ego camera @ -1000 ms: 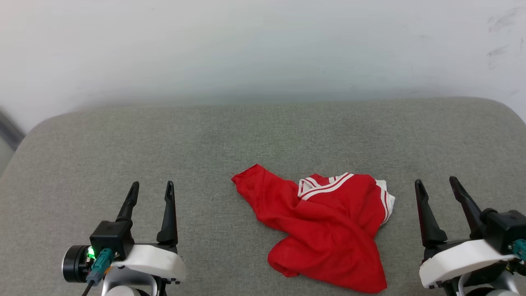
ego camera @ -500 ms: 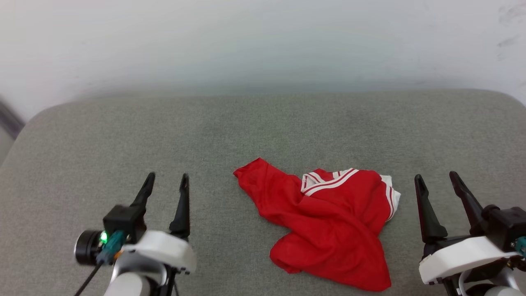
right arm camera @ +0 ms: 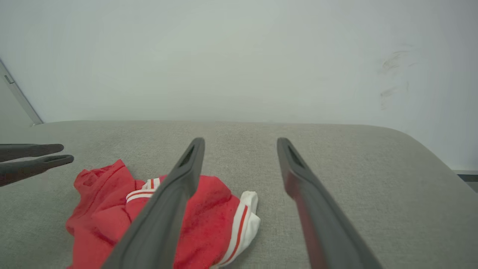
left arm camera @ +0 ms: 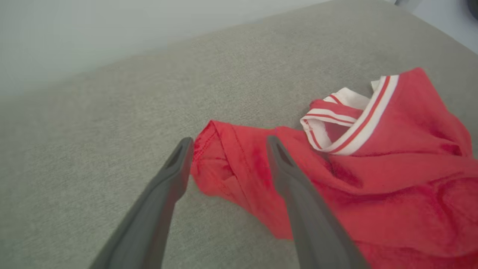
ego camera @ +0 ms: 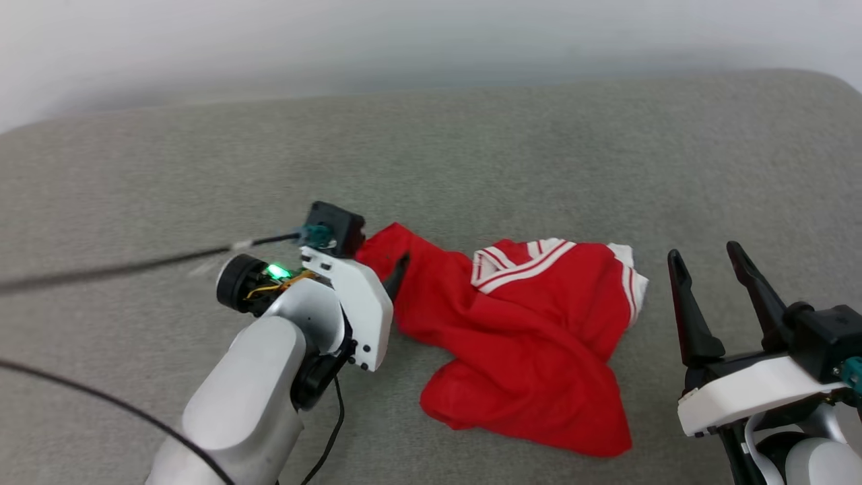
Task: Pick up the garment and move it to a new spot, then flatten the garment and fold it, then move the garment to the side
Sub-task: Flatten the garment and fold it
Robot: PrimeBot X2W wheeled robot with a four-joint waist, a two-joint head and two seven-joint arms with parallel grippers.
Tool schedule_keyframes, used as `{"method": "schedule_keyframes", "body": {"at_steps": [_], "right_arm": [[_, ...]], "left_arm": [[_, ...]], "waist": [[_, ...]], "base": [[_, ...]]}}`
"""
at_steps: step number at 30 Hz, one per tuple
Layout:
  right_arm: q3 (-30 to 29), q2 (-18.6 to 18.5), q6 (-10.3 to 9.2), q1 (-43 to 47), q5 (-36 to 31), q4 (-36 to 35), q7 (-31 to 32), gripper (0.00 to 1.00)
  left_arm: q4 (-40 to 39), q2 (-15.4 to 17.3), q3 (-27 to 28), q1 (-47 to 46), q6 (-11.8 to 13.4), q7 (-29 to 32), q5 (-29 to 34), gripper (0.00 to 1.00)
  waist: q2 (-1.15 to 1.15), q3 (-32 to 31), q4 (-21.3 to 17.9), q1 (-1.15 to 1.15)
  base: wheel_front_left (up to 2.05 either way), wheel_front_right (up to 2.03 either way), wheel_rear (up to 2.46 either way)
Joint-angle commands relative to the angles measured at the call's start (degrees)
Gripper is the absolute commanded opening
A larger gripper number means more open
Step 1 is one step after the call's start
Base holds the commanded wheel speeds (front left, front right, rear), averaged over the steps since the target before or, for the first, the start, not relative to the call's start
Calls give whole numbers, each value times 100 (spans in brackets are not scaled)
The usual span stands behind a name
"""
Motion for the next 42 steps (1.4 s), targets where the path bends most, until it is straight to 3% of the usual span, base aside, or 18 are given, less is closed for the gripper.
{"method": "schedule_keyframes", "body": {"at_steps": [1,7,13,14,15,22,29,38,42], "right_arm": [[-5,5,0,-43,46,35,-46,100],[4,4,0,-85,228,208,-210,100],[21,5,0,-56,323,393,-322,100],[35,6,0,-53,336,421,-330,100],[36,5,0,-58,347,447,-333,100],[-104,6,0,20,285,442,-295,100],[-194,5,0,145,322,404,-286,100],[-183,4,0,252,312,368,-221,100],[-144,4,0,309,268,329,-173,100]], "left_arm": [[283,15,-99,-183,-104,315,-66,100],[1227,137,-428,-557,-256,1291,-73,100],[1779,92,-663,-532,-349,1789,-168,100],[1872,79,-689,-510,-366,1864,-205,47],[1946,80,-715,-490,-384,1895,-234,0],[1790,149,-582,-463,-288,881,-237,0],[741,526,-288,176,151,90,-223,0],[-1478,1226,-34,2298,1041,426,-483,0],[-2093,1355,8,3395,1392,790,-842,0]], "waist": [[0,187,-230,-1],[0,398,-549,-1],[0,358,-710,-1],[0,335,-737,-1],[0,305,-765,-1],[0,-3,-653,-1],[0,-324,-219,-1],[0,-717,223,-1],[0,-803,267,-1]], "base": [[0,0,0],[0,0,0],[0,0,0],[0,0,0],[0,0,0],[0,0,0],[0,0,0],[0,0,0],[0,0,0]]}}
